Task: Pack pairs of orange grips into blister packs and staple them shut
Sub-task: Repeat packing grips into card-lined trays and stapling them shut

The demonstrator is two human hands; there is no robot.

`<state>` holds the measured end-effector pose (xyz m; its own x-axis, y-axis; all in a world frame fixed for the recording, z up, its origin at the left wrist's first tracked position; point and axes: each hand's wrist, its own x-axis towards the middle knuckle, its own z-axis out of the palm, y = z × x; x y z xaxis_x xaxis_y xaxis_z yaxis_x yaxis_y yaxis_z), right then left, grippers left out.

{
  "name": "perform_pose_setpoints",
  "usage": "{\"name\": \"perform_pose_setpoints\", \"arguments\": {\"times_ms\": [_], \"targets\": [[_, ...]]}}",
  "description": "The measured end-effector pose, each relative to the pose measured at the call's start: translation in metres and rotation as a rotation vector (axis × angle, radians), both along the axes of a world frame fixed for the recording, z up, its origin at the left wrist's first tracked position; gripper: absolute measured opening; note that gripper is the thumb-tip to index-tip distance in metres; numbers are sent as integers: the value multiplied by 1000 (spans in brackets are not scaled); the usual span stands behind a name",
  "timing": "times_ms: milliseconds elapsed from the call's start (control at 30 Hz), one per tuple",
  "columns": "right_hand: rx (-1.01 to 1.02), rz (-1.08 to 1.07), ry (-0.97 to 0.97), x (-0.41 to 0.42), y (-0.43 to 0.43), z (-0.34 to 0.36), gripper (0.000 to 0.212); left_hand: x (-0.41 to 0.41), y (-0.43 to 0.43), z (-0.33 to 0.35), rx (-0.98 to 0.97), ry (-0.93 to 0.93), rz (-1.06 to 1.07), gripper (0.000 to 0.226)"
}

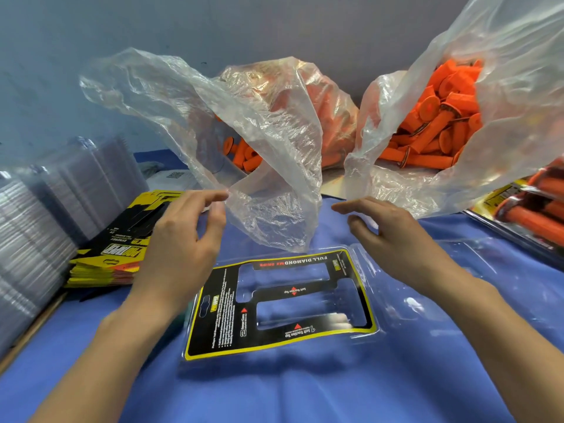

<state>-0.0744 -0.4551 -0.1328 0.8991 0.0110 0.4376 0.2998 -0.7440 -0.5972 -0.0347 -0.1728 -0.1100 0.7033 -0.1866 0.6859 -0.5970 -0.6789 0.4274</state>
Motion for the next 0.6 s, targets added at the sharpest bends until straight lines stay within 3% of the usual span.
{"name": "perform_pose_setpoints", "arguments": {"times_ms": [233, 433, 600], "targets": [[103, 17, 74, 11, -18, 5, 28, 72, -69, 38, 265, 241, 28, 33], [178, -123, 136, 24, -52, 4, 32, 27, -160, 45, 147, 191, -458, 36], [642, -292, 66, 30, -79, 13, 51, 50, -268, 23, 147, 263, -522, 36]]}}
